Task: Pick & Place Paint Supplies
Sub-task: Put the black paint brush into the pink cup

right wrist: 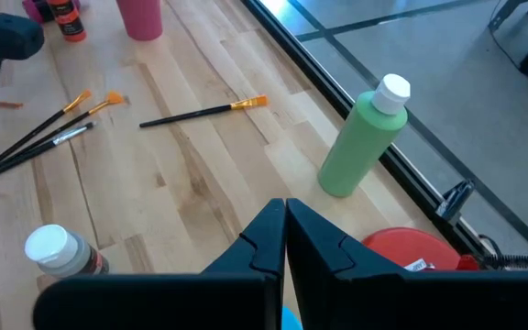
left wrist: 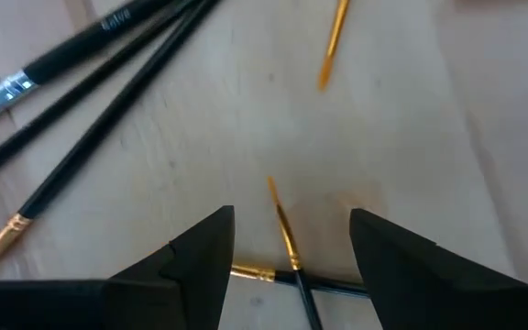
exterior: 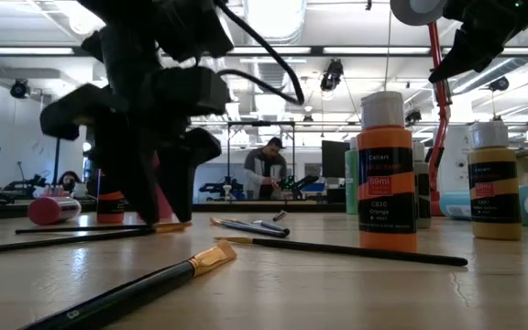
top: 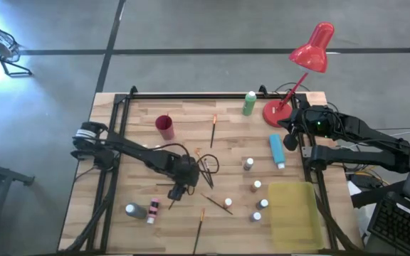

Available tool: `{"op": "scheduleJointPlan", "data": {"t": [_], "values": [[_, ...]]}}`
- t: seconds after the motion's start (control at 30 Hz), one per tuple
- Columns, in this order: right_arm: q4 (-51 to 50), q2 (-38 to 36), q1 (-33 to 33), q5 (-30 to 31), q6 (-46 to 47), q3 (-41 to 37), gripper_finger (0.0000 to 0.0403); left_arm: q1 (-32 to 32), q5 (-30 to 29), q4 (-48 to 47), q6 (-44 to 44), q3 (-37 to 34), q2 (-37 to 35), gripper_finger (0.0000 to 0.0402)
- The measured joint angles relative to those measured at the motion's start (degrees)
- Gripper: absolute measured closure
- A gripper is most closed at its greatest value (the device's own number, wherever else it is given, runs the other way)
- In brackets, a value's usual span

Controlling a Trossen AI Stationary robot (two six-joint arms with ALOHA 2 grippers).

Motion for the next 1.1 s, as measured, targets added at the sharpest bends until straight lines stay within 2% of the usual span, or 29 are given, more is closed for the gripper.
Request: {"op": "scheduleJointPlan", "data": {"t": [0.27, 0.4, 1.1], "values": [[-0.01, 0.02, 0.01, 0.0, -0.05, 0.01, 0.0394, 0.02, -0.25, 0.01, 0.33, 1.1, 2.51, 0.018], [0.01, 0.01, -0.01, 0.0, -0.06, 0.01, 0.0394, 0.03, -0.47, -0.44, 0.33, 2.01, 3.46, 0.0194], [0.0, 0.01, 0.01, 0.0, -0.09, 0.01, 0.0394, 0.04, 0.21, 0.01, 0.15, 2.4, 3.66, 0.039]]}}
